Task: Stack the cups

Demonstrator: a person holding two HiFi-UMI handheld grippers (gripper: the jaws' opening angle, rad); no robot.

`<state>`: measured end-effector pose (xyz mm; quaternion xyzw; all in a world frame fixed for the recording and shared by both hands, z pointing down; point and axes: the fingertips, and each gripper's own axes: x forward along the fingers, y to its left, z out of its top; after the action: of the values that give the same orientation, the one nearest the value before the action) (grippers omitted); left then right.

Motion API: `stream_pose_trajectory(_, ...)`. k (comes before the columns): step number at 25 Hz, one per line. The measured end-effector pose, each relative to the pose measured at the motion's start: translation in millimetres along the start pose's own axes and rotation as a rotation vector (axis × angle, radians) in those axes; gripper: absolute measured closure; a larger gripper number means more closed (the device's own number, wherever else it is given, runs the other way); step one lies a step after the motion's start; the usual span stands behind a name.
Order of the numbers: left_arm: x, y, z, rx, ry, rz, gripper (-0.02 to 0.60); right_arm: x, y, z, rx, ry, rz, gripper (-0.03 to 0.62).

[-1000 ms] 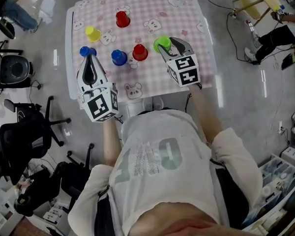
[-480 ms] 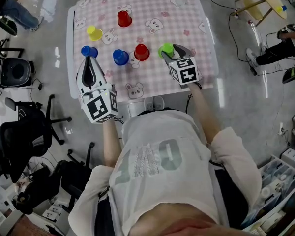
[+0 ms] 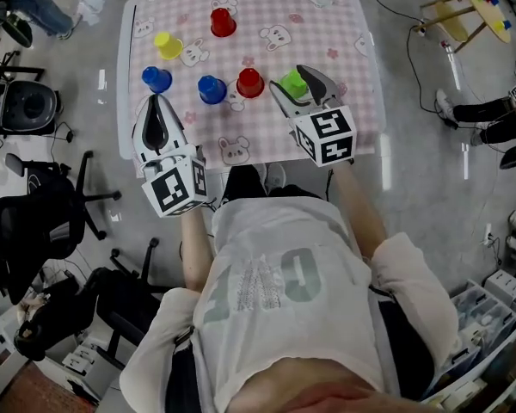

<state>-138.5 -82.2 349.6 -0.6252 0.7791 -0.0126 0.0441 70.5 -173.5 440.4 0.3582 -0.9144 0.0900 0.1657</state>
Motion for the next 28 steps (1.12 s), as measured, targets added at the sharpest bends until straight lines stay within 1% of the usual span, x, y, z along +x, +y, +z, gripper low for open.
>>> stream_pose_trajectory(3,-7,6,-9,-0.010,0.008,0.007,0.548,5,38,23,0.014,-0.058,0.055,0.327)
stream_pose_trajectory(6,-8,30,-20,-0.010,0.016,0.021,0.548,24,88,37,0.034,-0.095,0.113,0.327)
stream_pose_trajectory(9,3,58,-19,-0.009,0.007,0.020,0.548,53,132,56,0.023,-0.107,0.160,0.329)
stream_pose_trajectory(11,13,77,-14,0.003,-0.002,0.007,0.548,79,154,65,0.016,-0.096,0.160,0.329)
stream_pose_trajectory(15,27,123,-15,0.004,0.001,-0.008,0.548,147,198,65,0.042,-0.030,0.133,0.329)
stream_pose_trajectory(17,32,147,-20,-0.003,0.009,0.004,0.548,182,215,57,0.055,0.030,0.113,0.329)
stream_pose_trajectory(18,34,158,-21,-0.007,0.009,0.014,0.548,198,220,51,0.044,0.064,0.094,0.329)
stream_pose_trajectory(21,40,184,-21,-0.010,0.001,0.038,0.548,238,223,31,-0.013,0.162,0.030,0.327)
stream_pose_trajectory(23,41,195,-24,-0.013,0.007,0.051,0.549,255,222,17,-0.016,0.219,0.013,0.327)
stream_pose_trajectory(25,39,202,-30,-0.015,0.018,0.063,0.548,266,220,6,-0.016,0.253,0.006,0.329)
stream_pose_trajectory(28,37,209,-36,-0.017,0.031,0.074,0.548,277,218,-2,-0.027,0.277,0.001,0.330)
